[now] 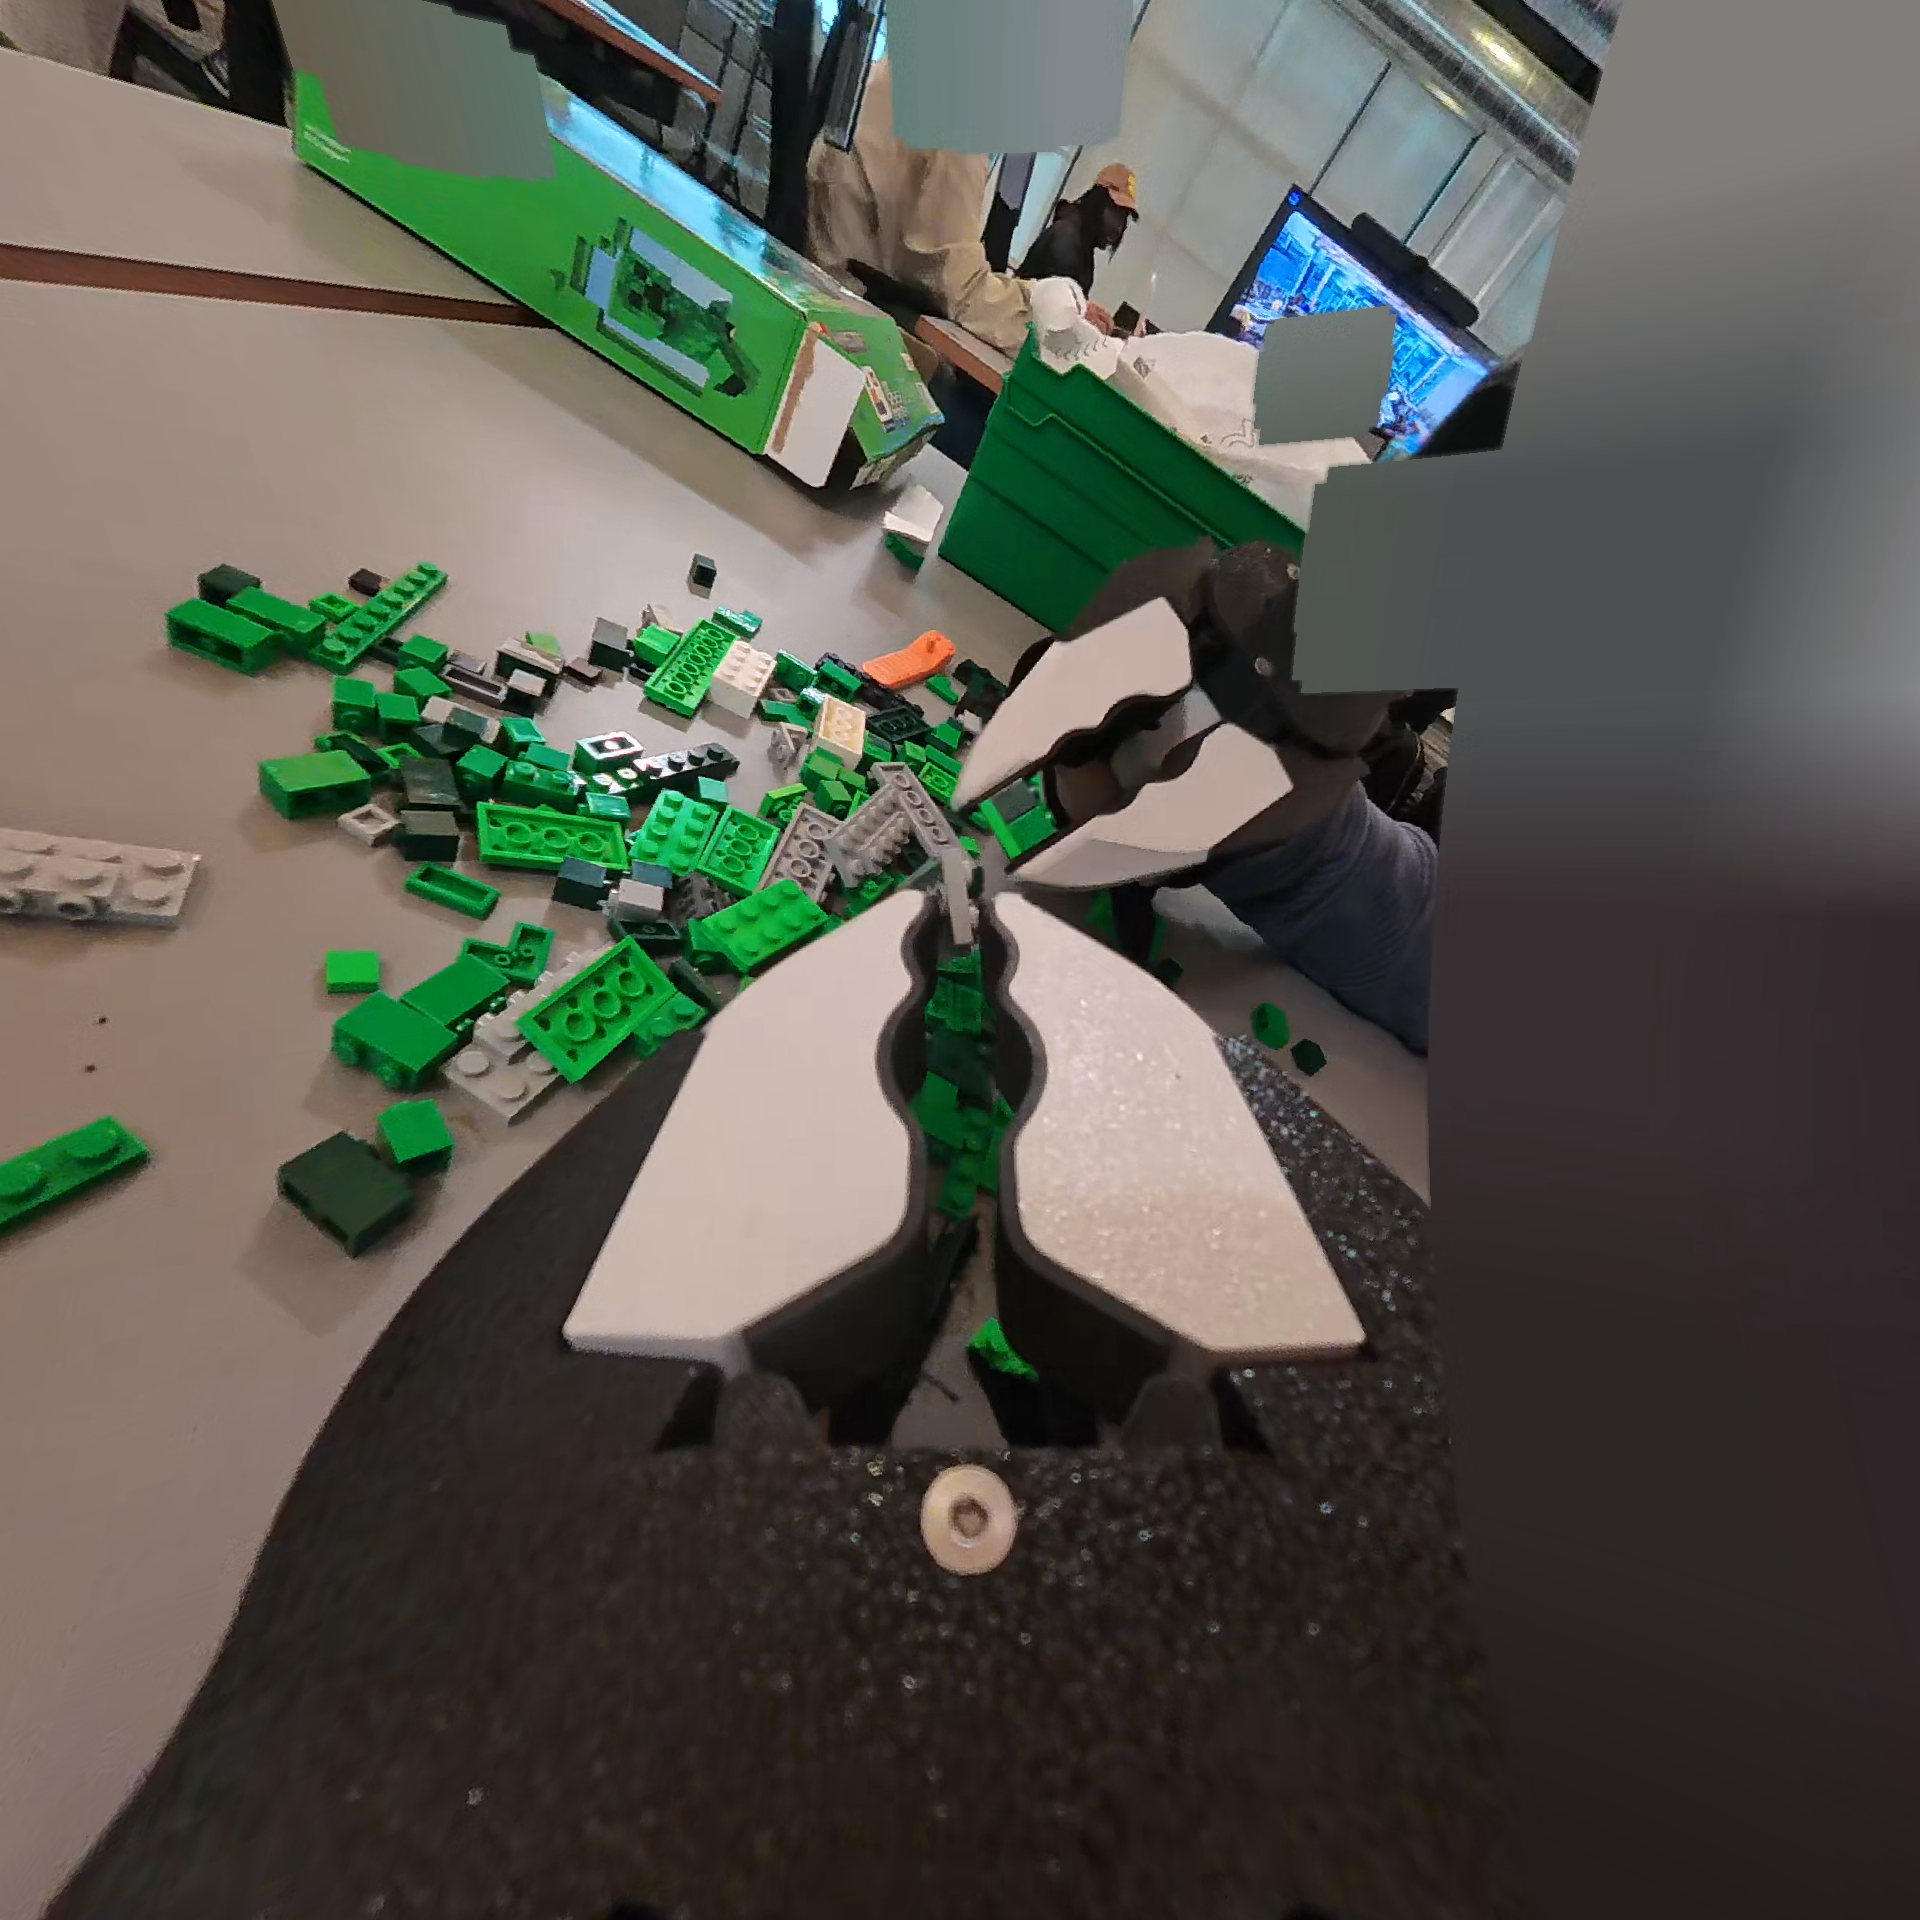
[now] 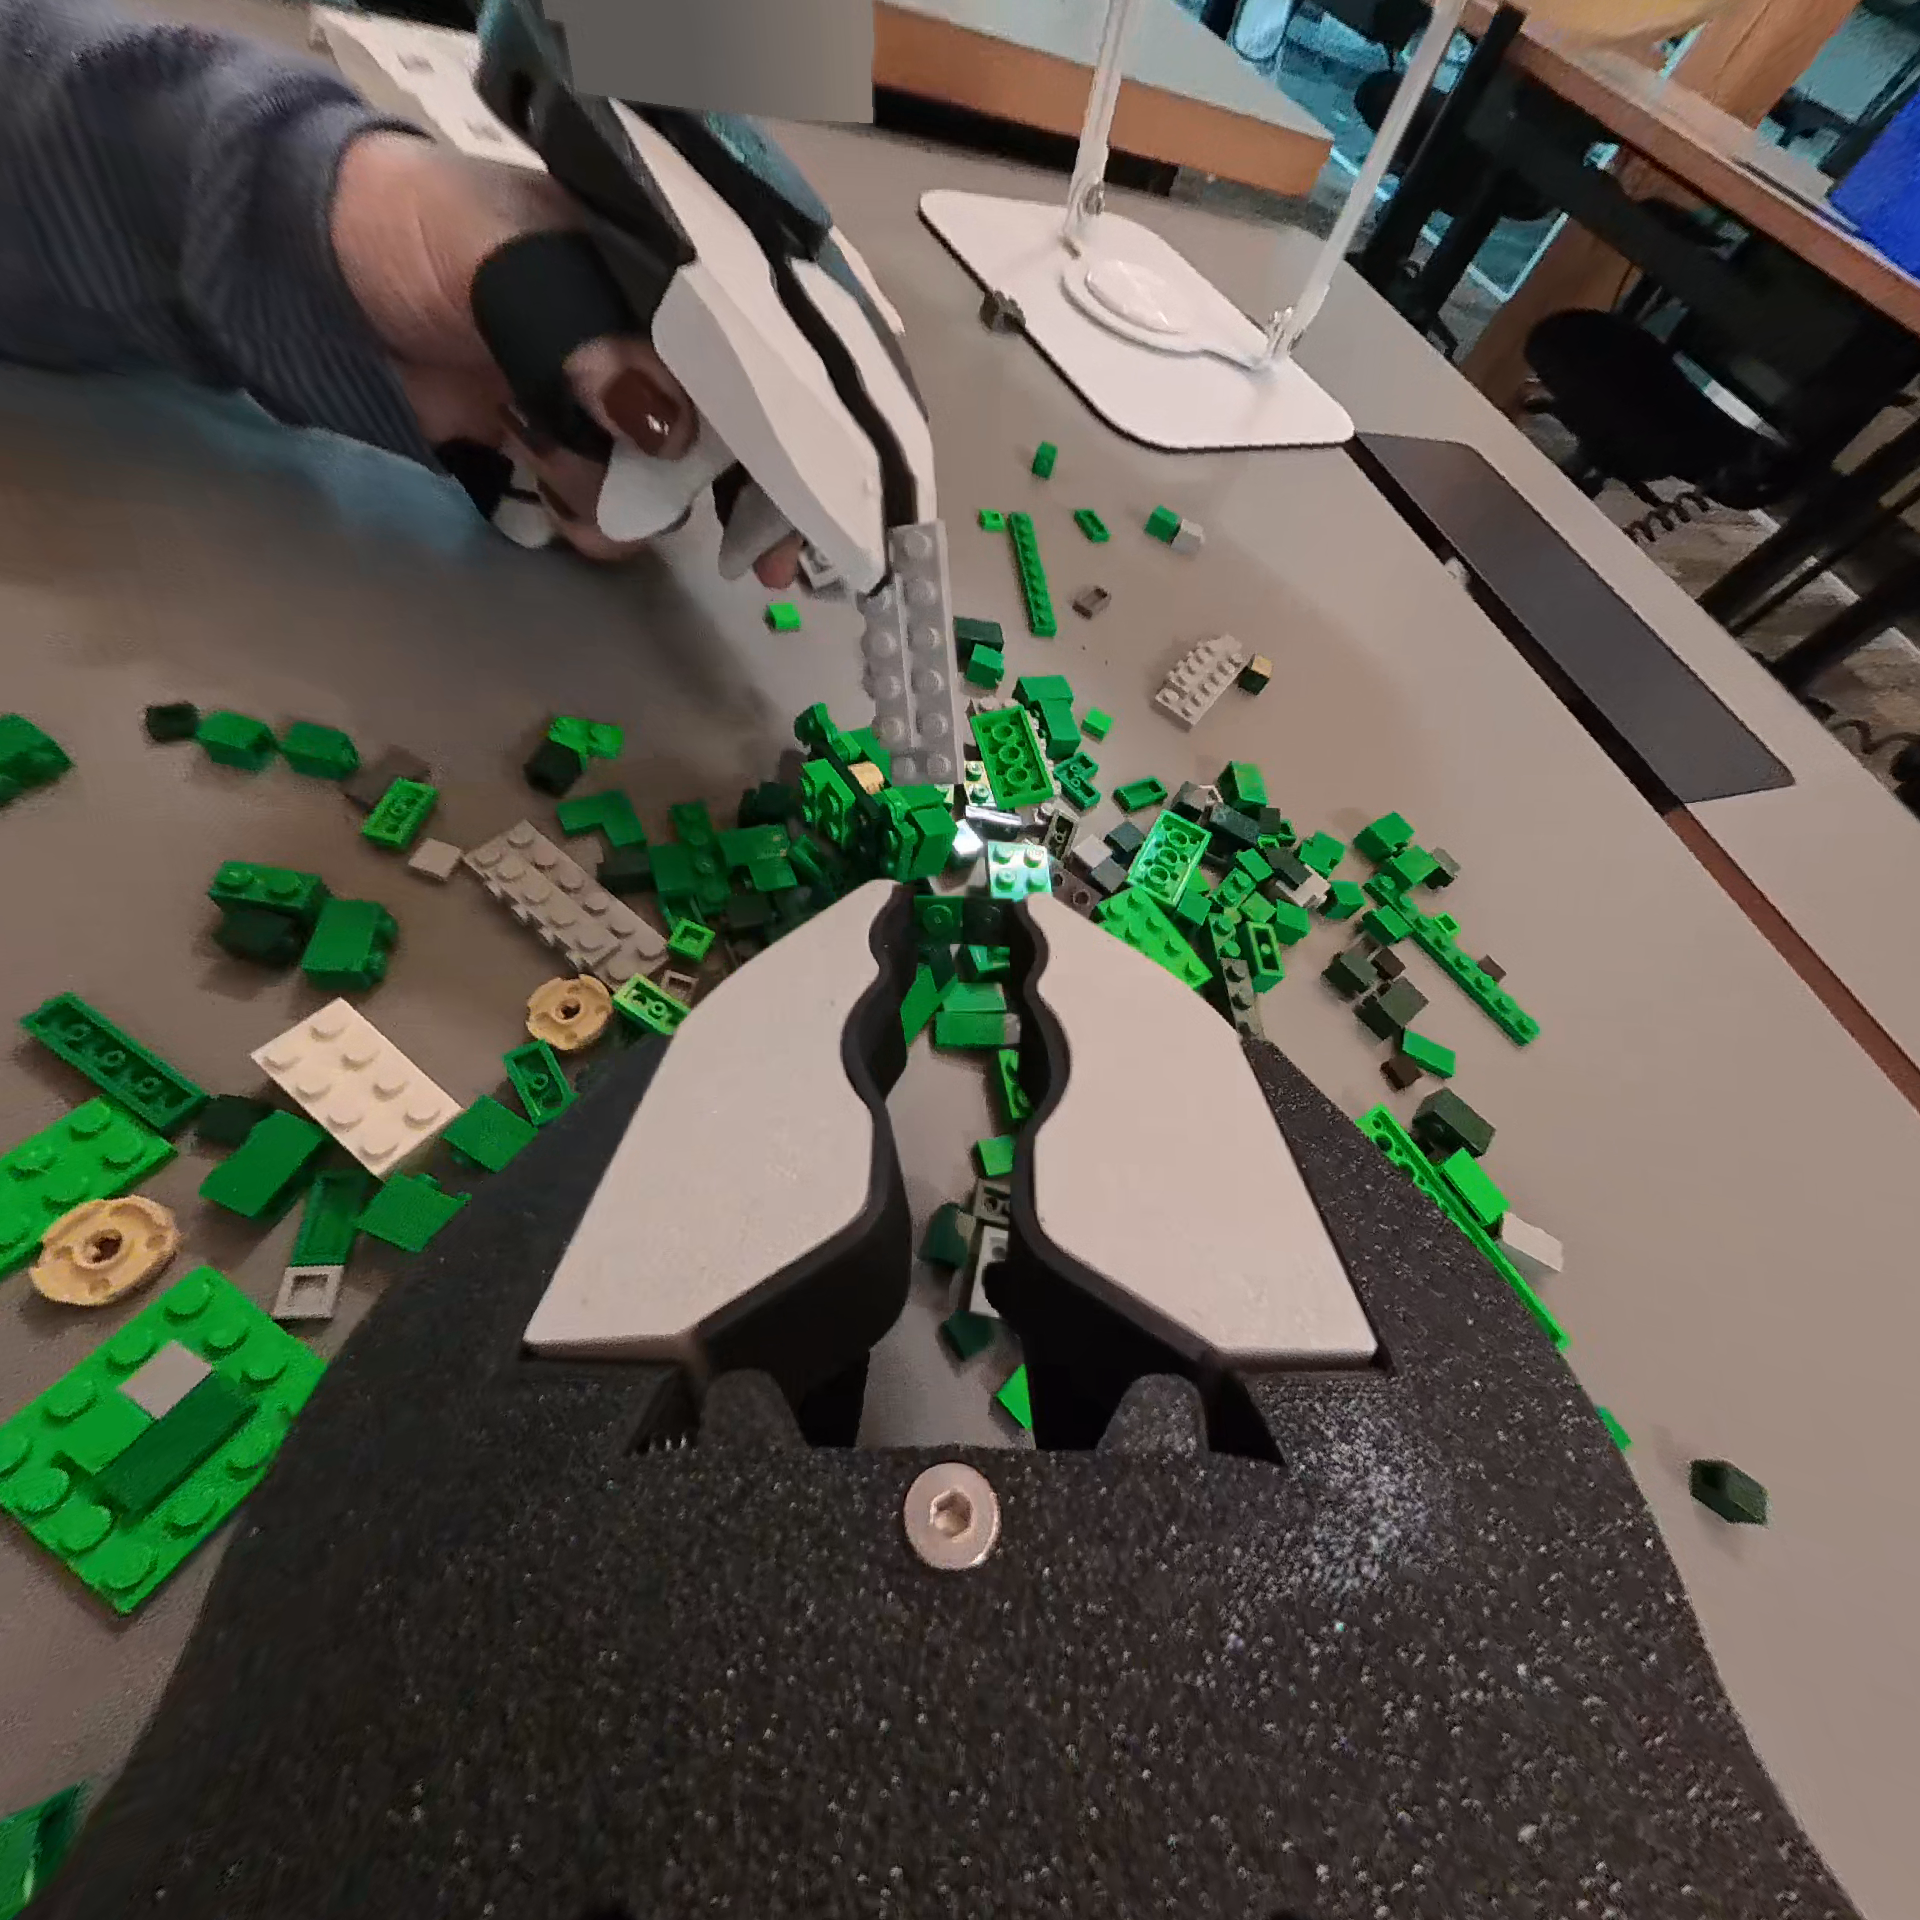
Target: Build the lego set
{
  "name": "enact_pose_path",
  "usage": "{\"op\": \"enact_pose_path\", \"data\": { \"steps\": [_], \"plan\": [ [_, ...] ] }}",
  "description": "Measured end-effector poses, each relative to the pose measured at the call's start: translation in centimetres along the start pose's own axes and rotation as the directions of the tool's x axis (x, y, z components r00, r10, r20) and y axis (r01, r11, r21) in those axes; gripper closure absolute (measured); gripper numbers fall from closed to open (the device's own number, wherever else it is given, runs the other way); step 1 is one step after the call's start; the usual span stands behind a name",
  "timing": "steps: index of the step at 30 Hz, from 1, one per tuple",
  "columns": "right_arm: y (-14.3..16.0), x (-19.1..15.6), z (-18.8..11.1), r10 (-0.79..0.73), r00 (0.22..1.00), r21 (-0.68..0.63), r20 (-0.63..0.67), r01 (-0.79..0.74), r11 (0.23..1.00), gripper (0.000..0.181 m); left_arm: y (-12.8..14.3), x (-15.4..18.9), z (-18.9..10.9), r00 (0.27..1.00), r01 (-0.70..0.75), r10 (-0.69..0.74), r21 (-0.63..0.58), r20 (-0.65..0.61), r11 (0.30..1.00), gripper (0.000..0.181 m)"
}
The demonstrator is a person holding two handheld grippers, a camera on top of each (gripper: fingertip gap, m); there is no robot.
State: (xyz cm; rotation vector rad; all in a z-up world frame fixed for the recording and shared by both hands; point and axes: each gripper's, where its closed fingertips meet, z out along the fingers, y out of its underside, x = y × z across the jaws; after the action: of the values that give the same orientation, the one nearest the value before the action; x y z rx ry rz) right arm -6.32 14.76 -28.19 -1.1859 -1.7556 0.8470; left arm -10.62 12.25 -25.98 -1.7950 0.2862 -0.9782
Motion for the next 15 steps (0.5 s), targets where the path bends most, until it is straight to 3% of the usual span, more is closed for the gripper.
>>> {"op": "enact_pose_path", "data": {
  "steps": [11,15],
  "plan": [
    [-1.0,-0.2,0.1,-0.120,0.991,0.036,-0.057,0.122,0.992,0.164,-0.5,-2.2,-0.5,0.963,-0.140,0.138,-0.009,0.233,0.990,0.143],
    [-2.4,-1.2,0.2,-0.220,0.972,0.112,-0.083,0.228,0.967,0.164,-0.5,-0.7,0.1,0.963,-0.212,0.210,-0.006,0.172,0.977,0.146]
  ]
}}
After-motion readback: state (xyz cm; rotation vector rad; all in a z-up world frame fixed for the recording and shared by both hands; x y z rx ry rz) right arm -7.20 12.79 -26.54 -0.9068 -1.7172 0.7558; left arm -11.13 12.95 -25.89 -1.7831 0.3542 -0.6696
